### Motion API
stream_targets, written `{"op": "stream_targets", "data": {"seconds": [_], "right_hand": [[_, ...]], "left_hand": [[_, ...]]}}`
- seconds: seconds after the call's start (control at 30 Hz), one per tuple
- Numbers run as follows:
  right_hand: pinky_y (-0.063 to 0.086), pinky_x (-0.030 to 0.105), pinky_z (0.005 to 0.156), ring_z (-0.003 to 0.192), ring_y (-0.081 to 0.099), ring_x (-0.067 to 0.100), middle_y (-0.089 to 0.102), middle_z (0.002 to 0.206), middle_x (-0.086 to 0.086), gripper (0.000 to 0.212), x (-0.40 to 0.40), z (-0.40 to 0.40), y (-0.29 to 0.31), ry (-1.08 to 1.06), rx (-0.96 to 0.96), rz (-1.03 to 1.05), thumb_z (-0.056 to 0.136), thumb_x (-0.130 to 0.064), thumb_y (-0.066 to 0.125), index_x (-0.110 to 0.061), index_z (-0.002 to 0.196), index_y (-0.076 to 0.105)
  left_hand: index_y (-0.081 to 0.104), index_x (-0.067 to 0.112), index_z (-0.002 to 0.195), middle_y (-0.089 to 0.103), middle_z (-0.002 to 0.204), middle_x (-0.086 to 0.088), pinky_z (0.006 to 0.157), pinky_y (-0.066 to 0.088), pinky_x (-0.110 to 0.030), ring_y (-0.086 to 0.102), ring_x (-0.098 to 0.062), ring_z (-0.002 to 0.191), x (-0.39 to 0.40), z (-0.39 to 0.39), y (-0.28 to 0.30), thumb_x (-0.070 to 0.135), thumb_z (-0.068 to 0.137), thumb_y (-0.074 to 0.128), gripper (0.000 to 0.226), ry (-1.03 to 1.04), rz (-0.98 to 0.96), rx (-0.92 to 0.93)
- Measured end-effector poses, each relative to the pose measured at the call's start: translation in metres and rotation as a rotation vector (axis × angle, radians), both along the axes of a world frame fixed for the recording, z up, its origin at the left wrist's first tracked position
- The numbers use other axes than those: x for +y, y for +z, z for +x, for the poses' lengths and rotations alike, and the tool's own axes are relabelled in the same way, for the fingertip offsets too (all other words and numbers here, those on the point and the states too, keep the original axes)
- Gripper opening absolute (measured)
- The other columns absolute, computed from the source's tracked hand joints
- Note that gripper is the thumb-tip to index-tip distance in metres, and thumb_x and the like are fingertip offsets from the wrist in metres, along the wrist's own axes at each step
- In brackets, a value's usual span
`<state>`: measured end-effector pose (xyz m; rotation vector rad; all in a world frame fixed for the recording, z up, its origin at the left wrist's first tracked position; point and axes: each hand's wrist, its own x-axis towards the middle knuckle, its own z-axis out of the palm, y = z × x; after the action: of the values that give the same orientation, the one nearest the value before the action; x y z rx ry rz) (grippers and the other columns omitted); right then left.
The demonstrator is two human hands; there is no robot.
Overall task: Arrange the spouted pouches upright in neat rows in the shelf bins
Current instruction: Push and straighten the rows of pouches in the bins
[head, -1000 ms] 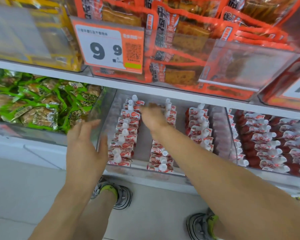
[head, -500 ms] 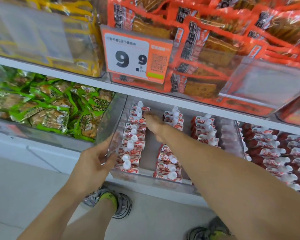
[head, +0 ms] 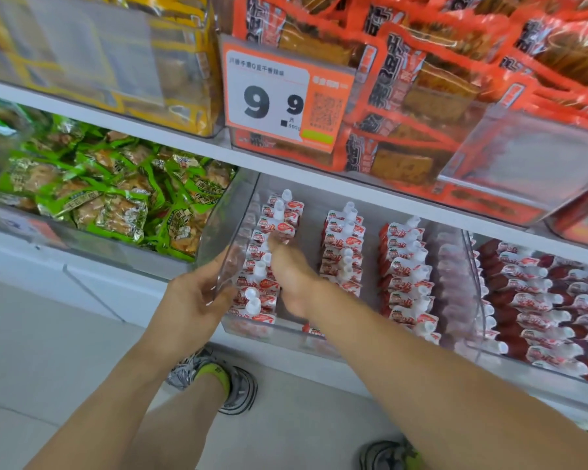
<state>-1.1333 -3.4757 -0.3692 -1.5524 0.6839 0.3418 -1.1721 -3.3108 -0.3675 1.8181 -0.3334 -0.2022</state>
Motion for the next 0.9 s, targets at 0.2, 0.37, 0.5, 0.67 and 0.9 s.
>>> {"op": "stream_targets", "data": {"seconds": [0.2, 0.37, 0.5, 0.67, 0.9], "right_hand": [[0.03, 0.032, 0.103, 0.138, 0.039, 0.023, 0.035, 0.154, 0.0, 0.065, -0.002, -0.018, 0.009, 0.027, 0.039, 0.116, 0.097, -0.053, 0.042, -0.021, 0.151, 0.026], [0.032, 0.056, 0.112, 0.134, 0.046, 0.023, 0.042, 0.151, -0.006, 0.109, 0.005, -0.027, 0.003, 0.102, 0.067, 0.246, 0.055, -0.078, 0.062, -0.032, 0.149, 0.031], [0.033, 0.054, 0.113, 0.136, 0.043, 0.023, 0.042, 0.151, -0.005, 0.073, 0.001, -0.042, 0.02, 0.126, 0.052, 0.223, 0.08, -0.057, 0.058, -0.027, 0.144, 0.042], [0.052, 0.042, 0.098, 0.111, 0.066, 0.019, 0.068, 0.122, -0.006, 0.034, -0.007, -0.066, 0.062, 0.128, -0.03, 0.238, 0.094, -0.031, 0.057, -0.024, 0.127, 0.06], [0.044, 0.008, 0.079, 0.09, 0.06, -0.004, 0.064, 0.098, -0.019, 0.019, -0.068, -0.178, 0.076, 0.199, -0.694, -0.863, 0.088, -0.028, 0.063, -0.026, 0.106, 0.066]], "left_hand": [[0.054, 0.038, 0.133, 0.065, 0.119, 0.026, 0.091, 0.046, -0.011, 0.059, 0.003, 0.115, 0.001, -0.002, 0.002, 0.0, 0.089, 0.064, 0.058, 0.002, -0.003, 0.023], [0.055, 0.03, 0.134, 0.067, 0.109, 0.03, 0.083, 0.047, -0.005, 0.062, 0.008, 0.106, -0.002, -0.001, 0.007, -0.001, 0.088, 0.065, 0.056, 0.039, 0.041, -0.011], [0.056, 0.025, 0.134, 0.064, 0.105, 0.037, 0.078, 0.044, -0.001, 0.061, 0.012, 0.102, -0.003, -0.002, 0.013, -0.002, 0.087, 0.066, 0.055, 0.029, 0.054, -0.013], [0.058, 0.036, 0.128, 0.067, 0.103, 0.034, 0.077, 0.045, 0.0, 0.06, 0.017, 0.1, -0.006, -0.002, 0.027, 0.016, 0.09, 0.066, 0.043, 0.054, 0.111, -0.031], [0.066, 0.012, 0.11, 0.061, 0.112, 0.001, 0.096, 0.043, -0.022, 0.058, -0.011, 0.108, -0.052, -0.058, 0.043, 0.013, 0.088, 0.061, 0.023, 0.051, 0.158, -0.648]]}}
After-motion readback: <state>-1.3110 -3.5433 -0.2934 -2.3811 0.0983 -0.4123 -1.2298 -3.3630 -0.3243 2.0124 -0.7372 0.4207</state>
